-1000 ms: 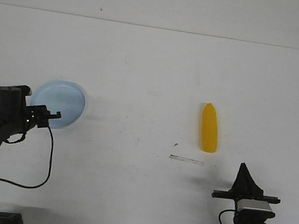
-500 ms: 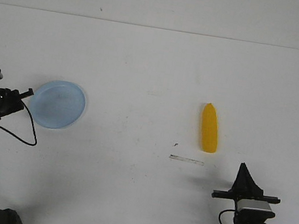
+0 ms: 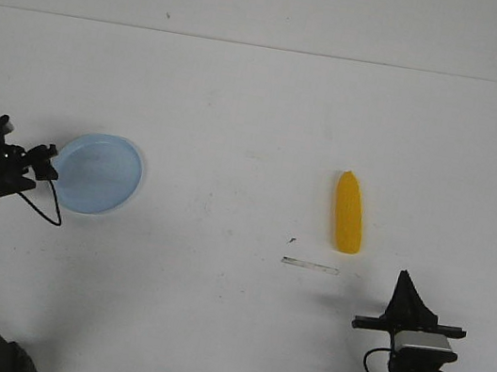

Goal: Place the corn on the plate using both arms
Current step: 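Push the light blue plate with the left gripper toward the corn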

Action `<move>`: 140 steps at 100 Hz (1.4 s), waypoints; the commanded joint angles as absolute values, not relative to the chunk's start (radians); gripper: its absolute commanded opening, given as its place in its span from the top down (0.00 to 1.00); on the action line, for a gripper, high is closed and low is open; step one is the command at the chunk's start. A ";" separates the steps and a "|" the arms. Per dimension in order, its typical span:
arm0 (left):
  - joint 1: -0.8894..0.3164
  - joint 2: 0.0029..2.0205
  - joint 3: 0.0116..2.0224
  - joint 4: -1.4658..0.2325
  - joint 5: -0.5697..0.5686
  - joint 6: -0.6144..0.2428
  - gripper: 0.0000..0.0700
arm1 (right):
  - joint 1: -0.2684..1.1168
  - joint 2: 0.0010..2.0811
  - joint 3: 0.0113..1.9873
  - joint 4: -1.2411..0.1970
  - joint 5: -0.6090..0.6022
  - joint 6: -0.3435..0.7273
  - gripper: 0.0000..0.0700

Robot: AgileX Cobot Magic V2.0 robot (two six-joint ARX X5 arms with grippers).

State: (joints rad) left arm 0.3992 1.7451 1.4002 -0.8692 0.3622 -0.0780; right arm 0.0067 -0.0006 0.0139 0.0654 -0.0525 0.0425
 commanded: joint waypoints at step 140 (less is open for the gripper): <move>0.355 1.876 1.418 -0.844 0.478 -0.068 1.00 | 0.007 0.001 0.013 0.078 -0.052 0.052 0.98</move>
